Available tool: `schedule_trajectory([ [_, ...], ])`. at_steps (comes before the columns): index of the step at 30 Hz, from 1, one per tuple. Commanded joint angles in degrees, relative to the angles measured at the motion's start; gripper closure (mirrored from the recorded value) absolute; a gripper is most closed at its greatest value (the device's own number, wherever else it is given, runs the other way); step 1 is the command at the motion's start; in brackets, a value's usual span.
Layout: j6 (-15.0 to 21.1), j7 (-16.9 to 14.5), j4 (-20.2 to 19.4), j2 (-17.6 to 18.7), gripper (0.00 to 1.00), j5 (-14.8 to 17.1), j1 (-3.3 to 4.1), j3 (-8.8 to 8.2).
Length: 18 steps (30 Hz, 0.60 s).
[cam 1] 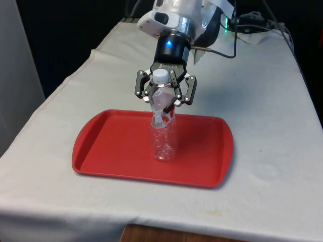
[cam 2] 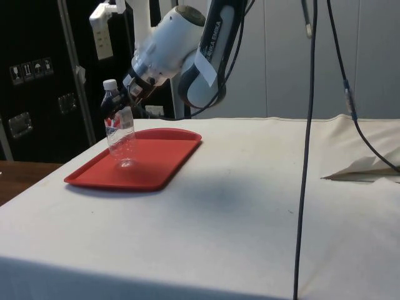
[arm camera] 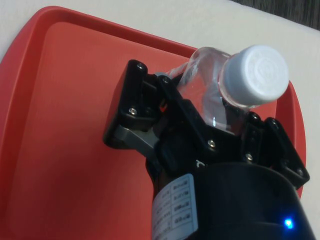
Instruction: Place the bottle upright on the tray.
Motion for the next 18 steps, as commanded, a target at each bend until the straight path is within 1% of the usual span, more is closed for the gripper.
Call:
schedule_trajectory([
  [1,0.00,0.00,0.00,0.00,0.71,0.00,0.00,0.00],
  [2,0.00,0.00,0.00,0.06,0.71,0.00,0.00,0.06],
  [5,0.00,0.00,0.00,0.06,0.63,0.00,0.00,0.06],
  [7,0.00,-0.06,0.00,0.06,0.48,0.06,0.00,0.06],
  [12,-0.06,-0.11,0.00,0.00,0.22,0.00,0.00,0.00],
  [13,0.00,-0.06,0.00,0.06,0.22,0.06,0.00,0.06],
  [14,0.00,-0.06,0.00,0.06,0.17,0.06,0.00,0.06],
  [15,0.00,-0.06,0.00,0.06,0.07,0.06,0.00,0.06],
  [16,0.00,-0.06,0.00,0.06,0.02,0.06,0.00,0.06],
  [17,0.00,-0.06,0.00,0.06,0.00,0.06,0.00,0.06],
  [18,0.00,-0.06,0.00,0.06,0.00,0.06,0.00,0.06],
])
